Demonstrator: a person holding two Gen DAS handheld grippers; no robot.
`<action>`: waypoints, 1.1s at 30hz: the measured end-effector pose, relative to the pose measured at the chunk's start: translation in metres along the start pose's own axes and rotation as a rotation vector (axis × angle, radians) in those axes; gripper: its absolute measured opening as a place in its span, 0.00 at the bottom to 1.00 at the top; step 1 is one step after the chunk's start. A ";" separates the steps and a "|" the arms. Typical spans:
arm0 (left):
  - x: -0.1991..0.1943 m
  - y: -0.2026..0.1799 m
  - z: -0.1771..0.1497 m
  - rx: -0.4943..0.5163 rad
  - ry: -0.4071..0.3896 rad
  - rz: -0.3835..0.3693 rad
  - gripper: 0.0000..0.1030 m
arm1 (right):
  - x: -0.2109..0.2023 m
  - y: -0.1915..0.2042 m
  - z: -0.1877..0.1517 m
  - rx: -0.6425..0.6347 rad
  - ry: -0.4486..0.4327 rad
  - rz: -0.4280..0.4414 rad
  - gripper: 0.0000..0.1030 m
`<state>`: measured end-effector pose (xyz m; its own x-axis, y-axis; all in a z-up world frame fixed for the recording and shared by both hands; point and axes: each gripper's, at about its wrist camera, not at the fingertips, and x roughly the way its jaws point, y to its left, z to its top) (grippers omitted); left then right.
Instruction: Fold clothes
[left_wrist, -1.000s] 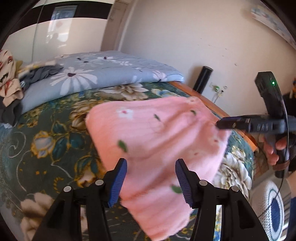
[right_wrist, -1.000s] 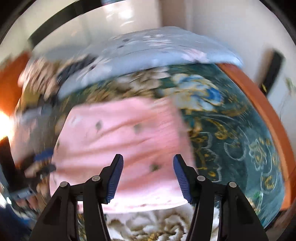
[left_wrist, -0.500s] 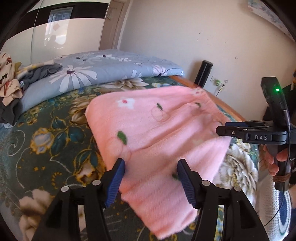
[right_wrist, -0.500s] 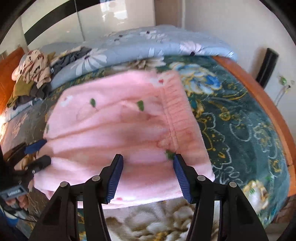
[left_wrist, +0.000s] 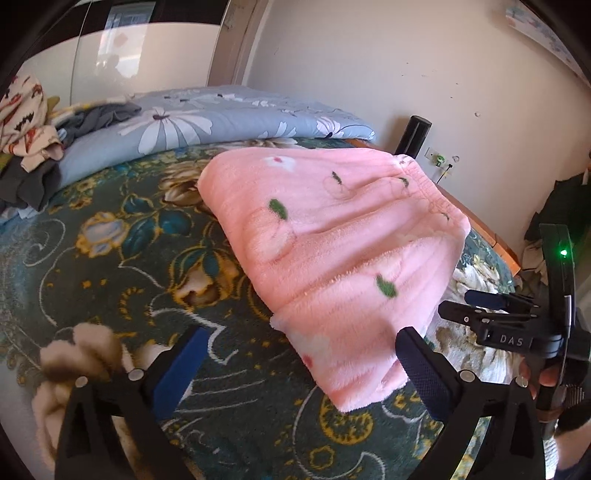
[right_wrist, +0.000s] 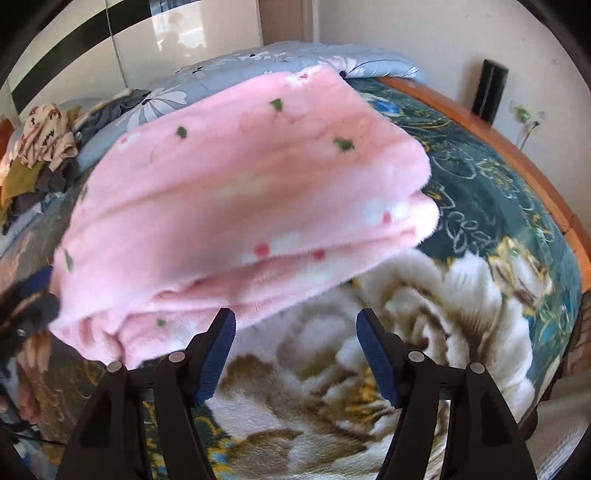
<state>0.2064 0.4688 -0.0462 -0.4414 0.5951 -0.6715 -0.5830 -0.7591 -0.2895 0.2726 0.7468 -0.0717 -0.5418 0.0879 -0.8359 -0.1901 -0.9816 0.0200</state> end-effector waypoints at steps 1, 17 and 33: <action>0.000 -0.001 -0.002 0.002 0.001 0.002 1.00 | -0.001 0.002 -0.002 -0.002 -0.011 -0.006 0.69; 0.024 -0.001 -0.027 0.013 0.075 0.123 1.00 | 0.015 0.018 -0.027 0.038 -0.071 -0.062 0.94; 0.033 -0.009 -0.028 0.009 0.083 0.185 1.00 | 0.017 0.011 -0.034 0.063 -0.092 -0.074 1.00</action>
